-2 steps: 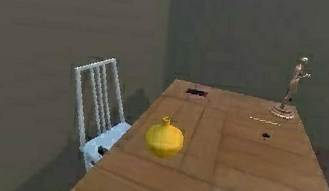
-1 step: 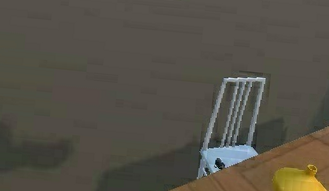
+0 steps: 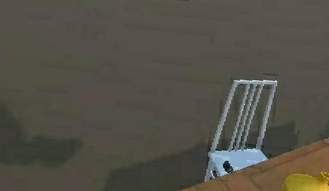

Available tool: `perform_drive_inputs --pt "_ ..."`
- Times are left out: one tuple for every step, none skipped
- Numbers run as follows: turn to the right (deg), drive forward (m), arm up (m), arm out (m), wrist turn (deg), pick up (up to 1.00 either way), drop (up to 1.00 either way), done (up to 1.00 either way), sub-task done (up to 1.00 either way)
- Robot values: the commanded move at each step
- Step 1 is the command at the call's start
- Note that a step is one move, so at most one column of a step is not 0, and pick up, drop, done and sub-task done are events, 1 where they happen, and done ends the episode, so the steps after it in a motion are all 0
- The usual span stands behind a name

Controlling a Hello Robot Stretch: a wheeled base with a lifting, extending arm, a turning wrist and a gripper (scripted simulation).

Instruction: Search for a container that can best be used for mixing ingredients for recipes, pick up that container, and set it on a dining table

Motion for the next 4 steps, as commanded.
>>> perform_drive_inputs --pt "0.0 0.0 0.0 0.48 0.0 0.0 0.0 0.0 0.0" --pt "0.0 0.0 0.0 0.0 39.0 0.0 0.0 0.0 0.0" --pt "0.0 0.0 -0.02 0.0 0.0 0.0 0.0 0.0 0.0" --pt "0.0 0.0 -0.32 0.0 0.0 0.0 0.0 0.0 0.0"
